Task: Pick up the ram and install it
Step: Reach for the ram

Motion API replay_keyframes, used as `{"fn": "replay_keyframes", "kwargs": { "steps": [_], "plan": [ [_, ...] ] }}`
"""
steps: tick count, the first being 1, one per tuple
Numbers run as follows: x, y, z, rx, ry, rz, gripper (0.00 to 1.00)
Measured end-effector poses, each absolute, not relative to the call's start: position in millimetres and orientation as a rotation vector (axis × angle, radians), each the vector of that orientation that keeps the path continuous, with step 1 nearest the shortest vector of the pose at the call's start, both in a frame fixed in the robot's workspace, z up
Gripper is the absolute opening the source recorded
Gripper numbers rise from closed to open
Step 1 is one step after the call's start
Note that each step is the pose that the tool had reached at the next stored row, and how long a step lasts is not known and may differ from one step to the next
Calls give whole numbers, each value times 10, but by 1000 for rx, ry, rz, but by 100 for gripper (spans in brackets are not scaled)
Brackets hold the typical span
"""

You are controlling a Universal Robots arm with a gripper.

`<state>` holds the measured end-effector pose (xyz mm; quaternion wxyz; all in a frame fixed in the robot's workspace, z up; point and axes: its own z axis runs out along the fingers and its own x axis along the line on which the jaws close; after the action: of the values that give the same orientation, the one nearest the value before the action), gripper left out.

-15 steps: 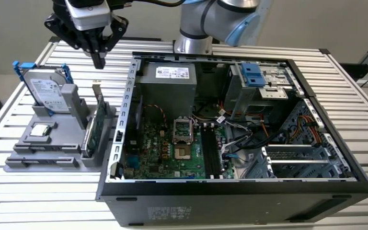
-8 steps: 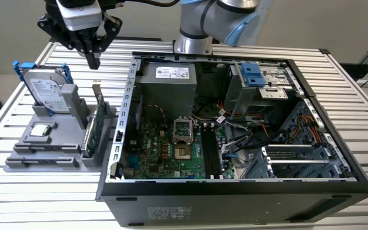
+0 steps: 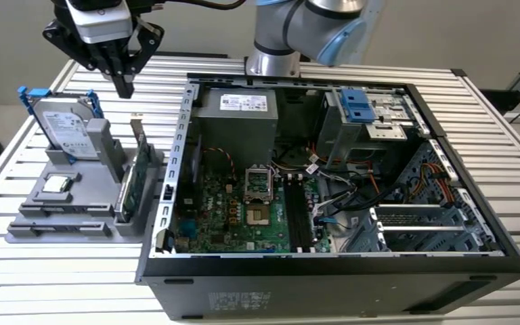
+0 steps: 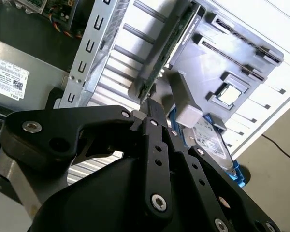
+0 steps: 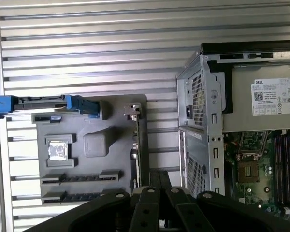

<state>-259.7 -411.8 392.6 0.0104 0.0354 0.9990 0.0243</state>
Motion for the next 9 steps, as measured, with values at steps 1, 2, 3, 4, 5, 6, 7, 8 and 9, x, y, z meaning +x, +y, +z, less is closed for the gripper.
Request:
{"fn": "replay_keyframes", "kwargs": {
  "steps": [1,2,3,4,5,6,7,8,9],
  "plan": [
    [-2608,-4121,3926,110,3118,76,0],
    [-2619,-4124,3926,110,3118,76,0],
    [-2631,-4127,3926,110,3118,76,0],
    [-2642,-4129,3926,110,3118,76,0],
    [-2653,-4132,3926,110,3118,76,0],
    [-2665,-4134,3926,110,3118,76,0],
    [-2677,-4137,3926,110,3118,76,0],
    [-2689,-4139,3927,110,3118,76,0],
    [-2701,-4142,3926,110,3118,76,0]
  ]
}}
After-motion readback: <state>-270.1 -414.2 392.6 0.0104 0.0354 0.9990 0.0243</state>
